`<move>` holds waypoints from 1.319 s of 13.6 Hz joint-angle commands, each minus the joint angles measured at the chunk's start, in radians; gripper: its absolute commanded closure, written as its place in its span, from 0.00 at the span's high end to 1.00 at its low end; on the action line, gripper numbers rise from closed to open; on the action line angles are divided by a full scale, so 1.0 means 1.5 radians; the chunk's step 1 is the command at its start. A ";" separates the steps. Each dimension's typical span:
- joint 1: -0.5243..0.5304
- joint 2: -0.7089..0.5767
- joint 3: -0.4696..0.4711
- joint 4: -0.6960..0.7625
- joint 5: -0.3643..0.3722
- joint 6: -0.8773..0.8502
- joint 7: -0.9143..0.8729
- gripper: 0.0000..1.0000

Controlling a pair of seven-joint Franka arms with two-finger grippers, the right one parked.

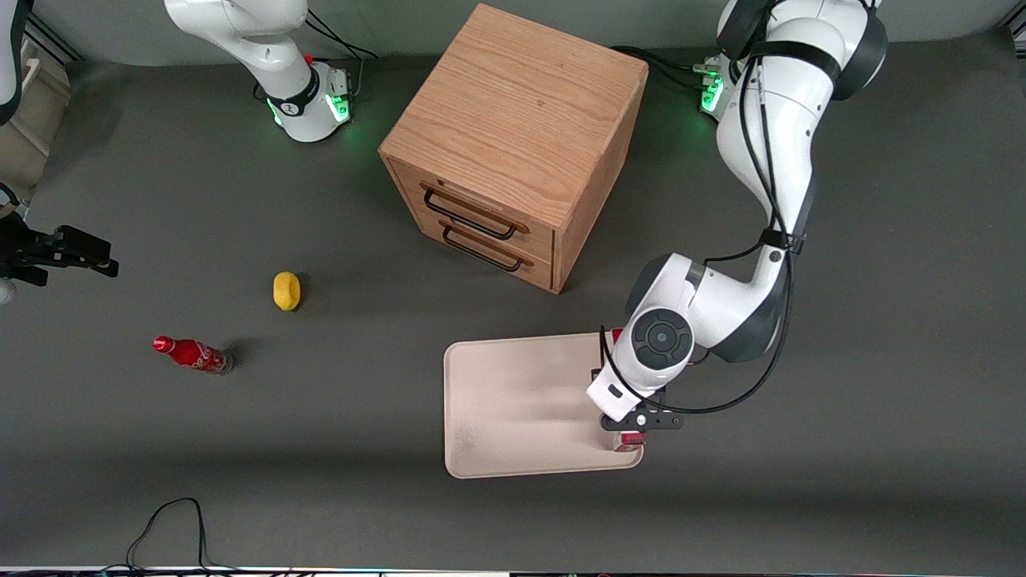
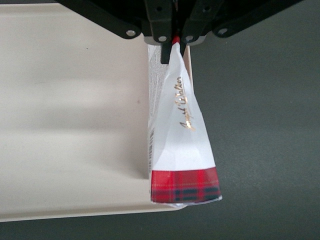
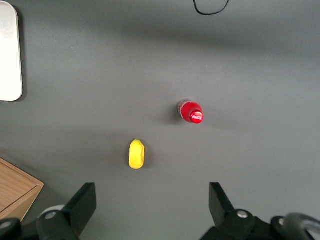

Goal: Place red cookie box on tray
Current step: 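Lower the red box onto the tray and open the left gripper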

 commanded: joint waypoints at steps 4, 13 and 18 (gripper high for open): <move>-0.008 0.008 0.004 0.004 0.014 0.016 -0.043 0.00; -0.005 0.001 0.004 0.003 0.031 0.006 -0.062 1.00; -0.008 -0.111 -0.003 0.011 0.025 -0.187 -0.056 1.00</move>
